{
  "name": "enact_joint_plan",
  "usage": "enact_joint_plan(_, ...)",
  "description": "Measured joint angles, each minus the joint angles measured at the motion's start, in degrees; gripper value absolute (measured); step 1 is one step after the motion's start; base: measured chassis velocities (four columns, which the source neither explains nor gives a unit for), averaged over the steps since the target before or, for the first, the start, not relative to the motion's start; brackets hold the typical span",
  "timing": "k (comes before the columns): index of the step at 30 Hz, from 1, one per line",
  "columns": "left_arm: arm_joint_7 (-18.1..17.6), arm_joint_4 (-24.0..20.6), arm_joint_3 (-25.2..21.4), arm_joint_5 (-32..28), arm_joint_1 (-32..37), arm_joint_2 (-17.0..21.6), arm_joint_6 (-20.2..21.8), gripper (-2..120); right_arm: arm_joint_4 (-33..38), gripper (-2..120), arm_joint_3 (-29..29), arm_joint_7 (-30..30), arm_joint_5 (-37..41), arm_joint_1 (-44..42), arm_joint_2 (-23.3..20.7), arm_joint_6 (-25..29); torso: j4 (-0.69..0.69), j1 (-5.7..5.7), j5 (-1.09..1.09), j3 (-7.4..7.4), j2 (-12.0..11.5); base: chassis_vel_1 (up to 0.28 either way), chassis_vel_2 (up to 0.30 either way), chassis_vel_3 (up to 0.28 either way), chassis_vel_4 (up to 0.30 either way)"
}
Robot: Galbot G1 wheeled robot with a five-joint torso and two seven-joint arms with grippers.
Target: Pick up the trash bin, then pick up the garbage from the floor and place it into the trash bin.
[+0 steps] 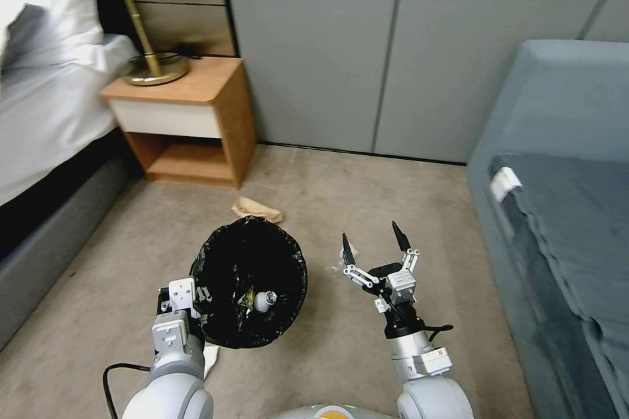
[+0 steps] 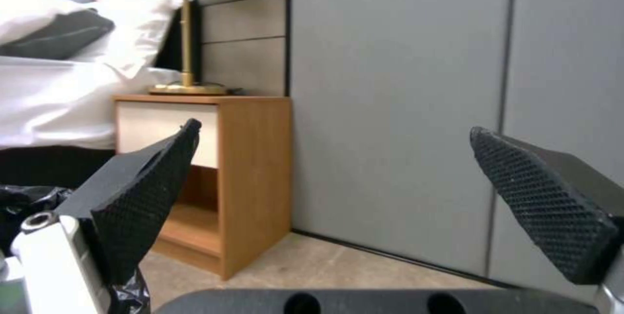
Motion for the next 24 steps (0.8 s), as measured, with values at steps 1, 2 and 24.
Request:
enact_joint_plan(1,0.00,0.04,0.01,0.02,0.01,0.00,-0.07,1,0.00,100,-0.02,-0.02,-0.02,0.00,0.01,0.00,0.00,0.00,-0.01,0.00,0.00,0.055,0.046,0.031,0.077)
enact_joint_plan(2,-0.01,0.11,0.03,0.04,0.03,0.00,-0.17,1,0.01,100,-0.03,-0.05,-0.05,0.01,0.01,0.01,0.00,0.00,-0.01,0.00,0.00,0.022,0.038,0.031,0.077)
enact_joint_plan(24,0.00,0.12,0.38,0.27,0.18,0.20,-0.55,1,0.89,100,0.10,0.12,-0.07,-0.12,-0.20,-0.84,-0.02,0.00,0.00,0.00,0.00,0.000,0.000,0.000,0.000)
